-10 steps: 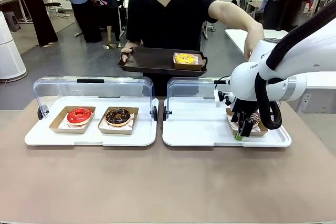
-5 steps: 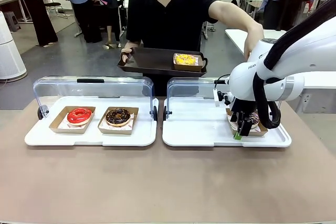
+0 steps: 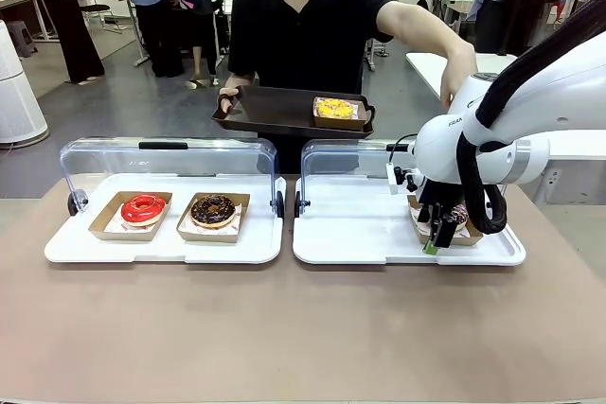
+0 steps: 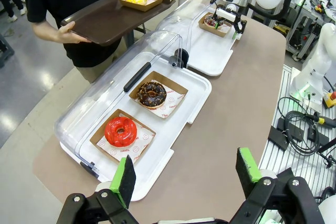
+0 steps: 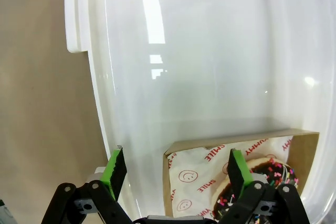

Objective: Provide the desired donut to the person.
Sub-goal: Pick up and lift the Paper togo box containing the Donut pointed at by the person.

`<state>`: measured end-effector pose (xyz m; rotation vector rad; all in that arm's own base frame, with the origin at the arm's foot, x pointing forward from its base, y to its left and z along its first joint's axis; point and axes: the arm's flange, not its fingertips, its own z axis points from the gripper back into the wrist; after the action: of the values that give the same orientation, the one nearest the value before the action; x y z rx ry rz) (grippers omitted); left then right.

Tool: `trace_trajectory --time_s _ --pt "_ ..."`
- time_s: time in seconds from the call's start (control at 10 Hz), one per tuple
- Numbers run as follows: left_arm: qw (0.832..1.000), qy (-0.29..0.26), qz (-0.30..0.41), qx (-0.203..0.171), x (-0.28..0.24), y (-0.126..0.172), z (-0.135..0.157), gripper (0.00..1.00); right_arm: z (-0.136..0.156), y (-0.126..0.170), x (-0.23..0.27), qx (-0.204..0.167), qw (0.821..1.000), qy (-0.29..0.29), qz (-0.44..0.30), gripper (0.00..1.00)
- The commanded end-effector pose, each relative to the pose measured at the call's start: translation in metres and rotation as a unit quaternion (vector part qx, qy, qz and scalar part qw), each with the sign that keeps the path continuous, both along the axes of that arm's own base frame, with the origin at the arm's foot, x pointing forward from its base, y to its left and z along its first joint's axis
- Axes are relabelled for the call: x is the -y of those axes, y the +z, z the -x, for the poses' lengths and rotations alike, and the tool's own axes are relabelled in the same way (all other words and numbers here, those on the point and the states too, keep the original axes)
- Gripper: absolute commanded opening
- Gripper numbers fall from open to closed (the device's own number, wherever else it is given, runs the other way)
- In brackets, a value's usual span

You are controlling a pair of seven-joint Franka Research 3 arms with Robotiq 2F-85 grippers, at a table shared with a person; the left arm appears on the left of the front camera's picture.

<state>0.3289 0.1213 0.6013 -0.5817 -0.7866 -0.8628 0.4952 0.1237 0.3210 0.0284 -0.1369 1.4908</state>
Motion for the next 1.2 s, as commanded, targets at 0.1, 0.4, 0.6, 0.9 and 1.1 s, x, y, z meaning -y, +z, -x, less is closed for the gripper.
trace_trajectory --time_s 0.1,0.4,0.6,0.9,1.1 --pt "1.0 -0.002 0.004 0.0 0.0005 0.0009 0.0007 1.0 -0.0054 -0.0043 0.0007 -0.003 1.0 0.013 0.01 0.41" --pt "1.0 -0.002 0.004 0.0 0.0005 0.0009 0.0007 1.0 -0.0053 -0.0057 0.0021 -0.005 1.0 0.012 0.009 0.0" --pt "1.0 -0.002 0.004 0.0 0.0005 0.0009 0.0007 1.0 -0.0044 -0.0058 0.0018 -0.012 1.0 0.015 0.003 0.15" --pt "1.0 -0.002 0.004 0.0 0.0005 0.0009 0.0007 1.0 -0.003 -0.0056 0.0006 -0.014 1.0 0.017 0.0 0.0" --pt "1.0 -0.002 0.004 0.0 0.0005 0.0009 0.0007 1.0 -0.0026 -0.0054 0.0007 -0.014 1.0 0.015 0.0 0.0"
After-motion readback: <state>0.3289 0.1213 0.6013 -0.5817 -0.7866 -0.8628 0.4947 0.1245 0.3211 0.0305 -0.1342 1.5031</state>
